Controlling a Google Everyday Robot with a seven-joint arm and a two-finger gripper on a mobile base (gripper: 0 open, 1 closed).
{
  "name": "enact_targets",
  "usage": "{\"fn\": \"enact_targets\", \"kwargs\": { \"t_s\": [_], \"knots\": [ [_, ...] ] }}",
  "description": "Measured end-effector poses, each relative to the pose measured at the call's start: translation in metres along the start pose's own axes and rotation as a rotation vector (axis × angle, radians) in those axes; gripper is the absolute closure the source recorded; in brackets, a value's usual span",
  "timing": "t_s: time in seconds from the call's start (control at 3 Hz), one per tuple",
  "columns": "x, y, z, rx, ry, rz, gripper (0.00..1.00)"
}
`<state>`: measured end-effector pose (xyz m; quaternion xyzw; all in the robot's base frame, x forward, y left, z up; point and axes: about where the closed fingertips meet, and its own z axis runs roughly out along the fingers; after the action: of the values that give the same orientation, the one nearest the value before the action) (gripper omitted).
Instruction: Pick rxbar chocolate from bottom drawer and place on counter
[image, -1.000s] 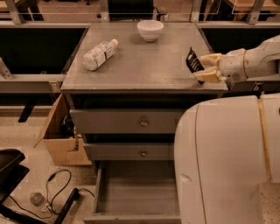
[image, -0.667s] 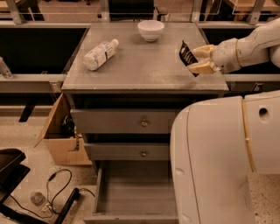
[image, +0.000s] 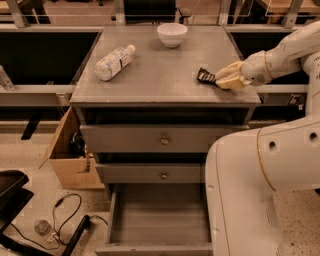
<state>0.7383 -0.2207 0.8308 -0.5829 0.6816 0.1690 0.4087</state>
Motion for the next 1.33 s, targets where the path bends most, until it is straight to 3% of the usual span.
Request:
{"fn": "enact_targets", "kwargs": {
  "t_s": [0.33,0.67,1.0,1.33],
  "knots": [
    [0.0032,-0.0041,-0.0005,-0.007,0.007,0.015,0.99],
    [0.0032,-0.0041,-0.0005,-0.007,0.007,0.015,0.78],
    [0.0032,-0.0041,-0.0005,-0.007,0.007,0.015,0.46],
    [0.0032,-0.0041,-0.0005,-0.007,0.007,0.015,0.22]
  ]
}}
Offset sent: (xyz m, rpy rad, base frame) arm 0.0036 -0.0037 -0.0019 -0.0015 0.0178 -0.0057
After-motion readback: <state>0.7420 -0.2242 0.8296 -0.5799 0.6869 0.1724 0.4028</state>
